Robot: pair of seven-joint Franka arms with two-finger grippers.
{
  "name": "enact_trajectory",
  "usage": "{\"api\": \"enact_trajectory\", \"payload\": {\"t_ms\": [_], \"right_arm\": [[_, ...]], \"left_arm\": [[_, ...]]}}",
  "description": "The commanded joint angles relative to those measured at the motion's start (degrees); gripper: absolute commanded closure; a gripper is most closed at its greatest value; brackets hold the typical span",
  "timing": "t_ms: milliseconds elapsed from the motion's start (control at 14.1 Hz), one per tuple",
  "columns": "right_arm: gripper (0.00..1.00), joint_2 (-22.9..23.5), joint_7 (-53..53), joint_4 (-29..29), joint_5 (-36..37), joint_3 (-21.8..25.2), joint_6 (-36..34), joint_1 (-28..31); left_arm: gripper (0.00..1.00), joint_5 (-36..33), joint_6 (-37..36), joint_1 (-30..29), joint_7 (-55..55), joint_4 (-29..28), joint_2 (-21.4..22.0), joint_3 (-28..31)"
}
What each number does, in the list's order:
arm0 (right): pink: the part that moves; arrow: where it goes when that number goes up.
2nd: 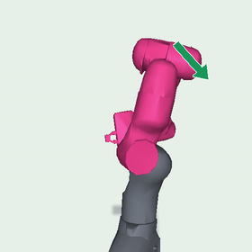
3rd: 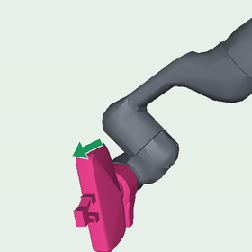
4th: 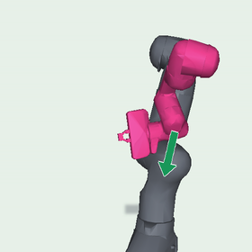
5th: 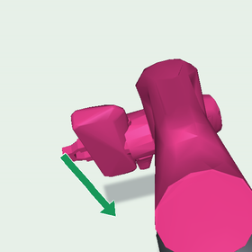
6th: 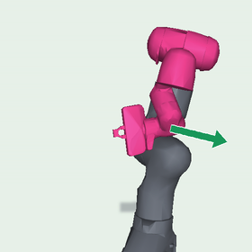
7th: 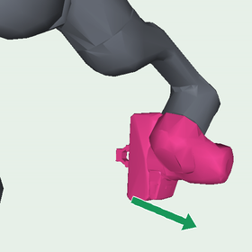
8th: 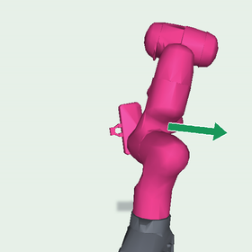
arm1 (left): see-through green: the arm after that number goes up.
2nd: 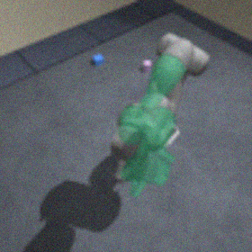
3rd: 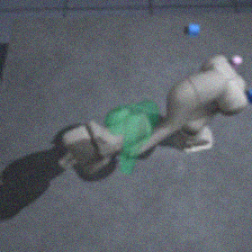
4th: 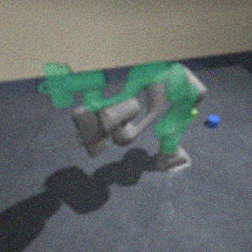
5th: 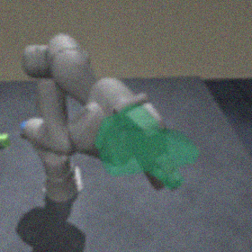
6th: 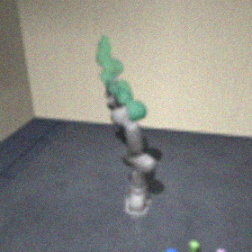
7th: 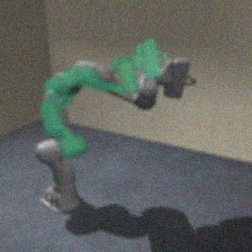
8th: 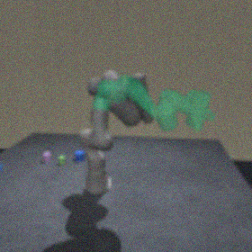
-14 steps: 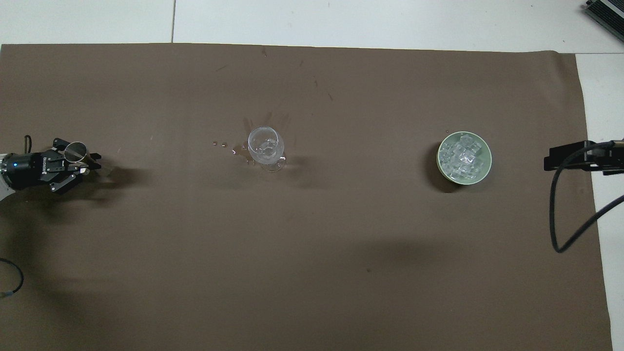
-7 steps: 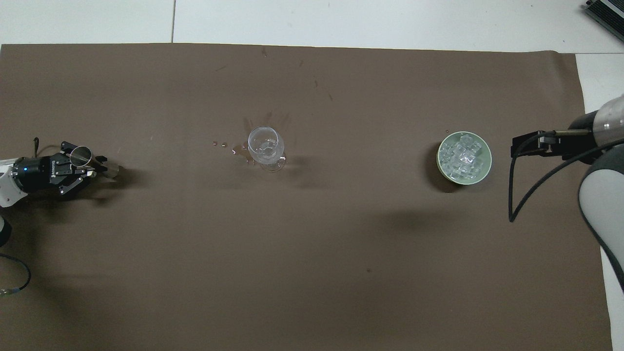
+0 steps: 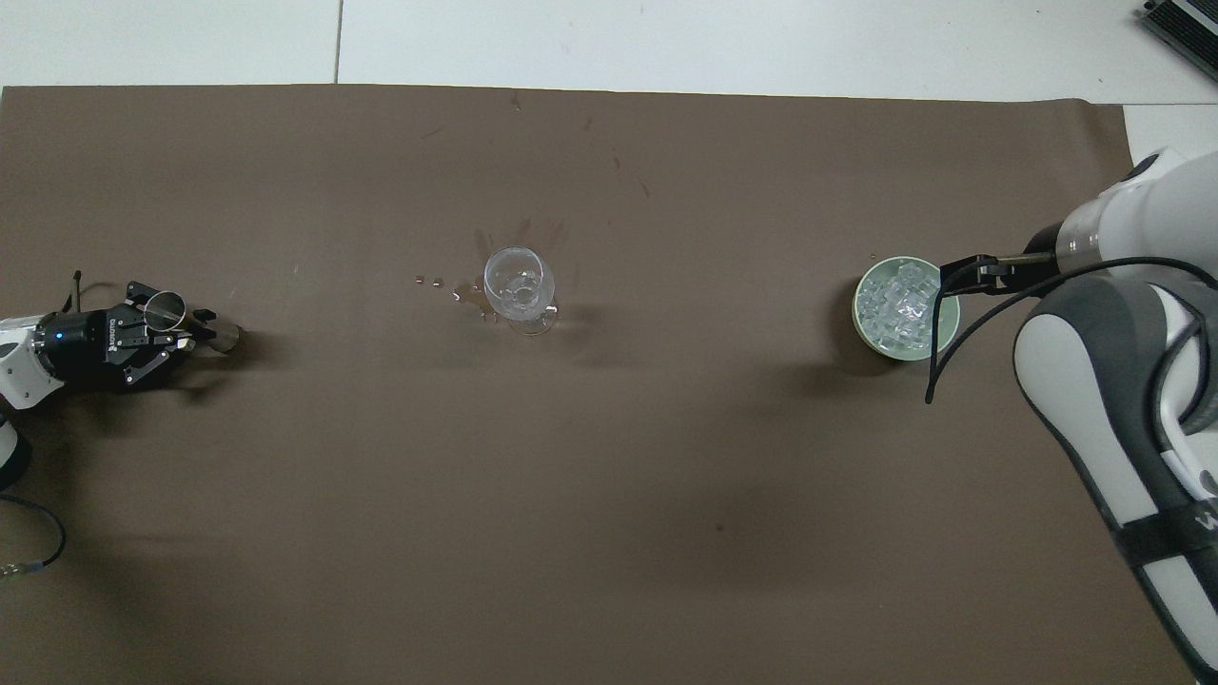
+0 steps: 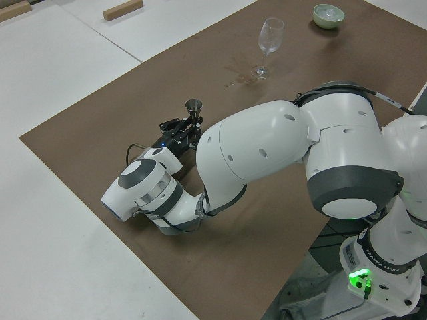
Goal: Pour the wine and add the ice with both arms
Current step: 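Lower the cylinder with the left gripper while the right gripper reaches the bowl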
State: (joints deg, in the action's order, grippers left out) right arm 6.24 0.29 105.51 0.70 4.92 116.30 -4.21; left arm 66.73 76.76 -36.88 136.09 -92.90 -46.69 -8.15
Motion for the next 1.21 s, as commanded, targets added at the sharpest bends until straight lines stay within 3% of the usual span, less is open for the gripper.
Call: {"api": "enact_trajectory", "payload": {"t_ms": [0,214,569,854,1139], "right_arm": [[0.00,-0.7,-1.9,1.8,-1.3,-0.3,1.6,0.7],[0.00,0.2,-1.8,2.2,-1.2,-0.3,2.3,0.7],[0.00,1.6,-1.7,2.2,-1.3,-0.4,3.1,0.6],[0.00,4.3,-2.0,5.0,-1.3,-0.8,9.5,0.5],[0.00,7.3,-3.0,5.2,-1.2,-0.8,13.1,0.3]], "left_arm": [[1.00,0.7,-0.6,-0.4,1.4,-0.3,-0.5,0.1],[0.99,0.0,-0.3,-0.4,1.3,-0.3,-0.9,0.1],[0.84,0.0,-0.2,-0.1,1.3,-0.3,-0.8,0.1],[0.59,-0.1,-0.2,-0.1,1.1,-0.3,-0.4,0.2],[0.56,-1.5,-0.3,-0.6,0.8,0.4,-0.1,0.2]]}}
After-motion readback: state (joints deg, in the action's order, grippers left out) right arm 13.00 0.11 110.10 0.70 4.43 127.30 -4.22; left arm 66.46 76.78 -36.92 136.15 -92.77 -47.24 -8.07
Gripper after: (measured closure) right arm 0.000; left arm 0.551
